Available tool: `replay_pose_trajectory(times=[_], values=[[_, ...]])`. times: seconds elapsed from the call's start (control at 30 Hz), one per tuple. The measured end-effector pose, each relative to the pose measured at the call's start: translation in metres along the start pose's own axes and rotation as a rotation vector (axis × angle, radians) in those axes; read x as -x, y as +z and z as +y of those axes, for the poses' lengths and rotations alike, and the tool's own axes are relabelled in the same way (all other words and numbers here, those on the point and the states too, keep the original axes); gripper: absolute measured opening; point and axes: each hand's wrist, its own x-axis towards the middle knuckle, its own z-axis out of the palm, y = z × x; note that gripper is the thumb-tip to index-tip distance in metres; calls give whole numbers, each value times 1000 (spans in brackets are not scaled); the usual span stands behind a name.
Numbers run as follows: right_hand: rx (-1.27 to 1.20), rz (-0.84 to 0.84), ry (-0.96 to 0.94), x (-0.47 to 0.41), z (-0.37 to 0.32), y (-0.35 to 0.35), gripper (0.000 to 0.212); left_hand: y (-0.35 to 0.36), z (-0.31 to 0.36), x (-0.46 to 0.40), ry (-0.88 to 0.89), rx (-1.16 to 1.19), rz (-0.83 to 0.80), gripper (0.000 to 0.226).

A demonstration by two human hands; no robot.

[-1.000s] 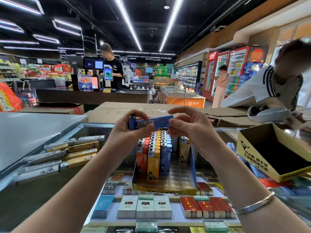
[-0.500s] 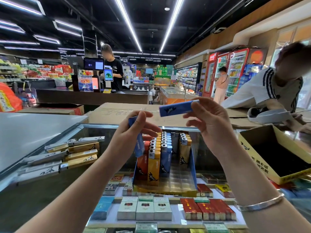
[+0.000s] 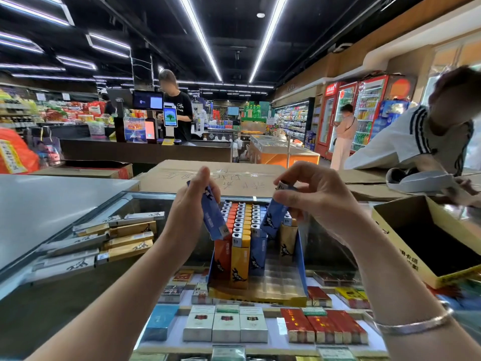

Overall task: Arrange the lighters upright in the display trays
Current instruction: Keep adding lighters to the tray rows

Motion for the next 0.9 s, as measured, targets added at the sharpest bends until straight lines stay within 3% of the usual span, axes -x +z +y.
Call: replay_pose_trajectory(times=[0.1, 0.3, 0.5, 0.77, 0.9], values=[[42, -110, -6, 2, -6, 0, 17, -4, -3, -3, 24, -21, 51, 46], [369, -307, 116, 3, 1, 17, 21, -3, -11, -3, -22, -49, 27, 29], [608, -344, 104, 1, 7, 24, 21, -1, -11, -3, -43, -3, -2, 16], [786, -361, 49, -1, 13, 30, 35, -1, -12, -4, -49, -16, 57, 18], [750, -370, 93, -1, 13, 27, 33, -1, -11, -4, -50, -14, 55, 17]])
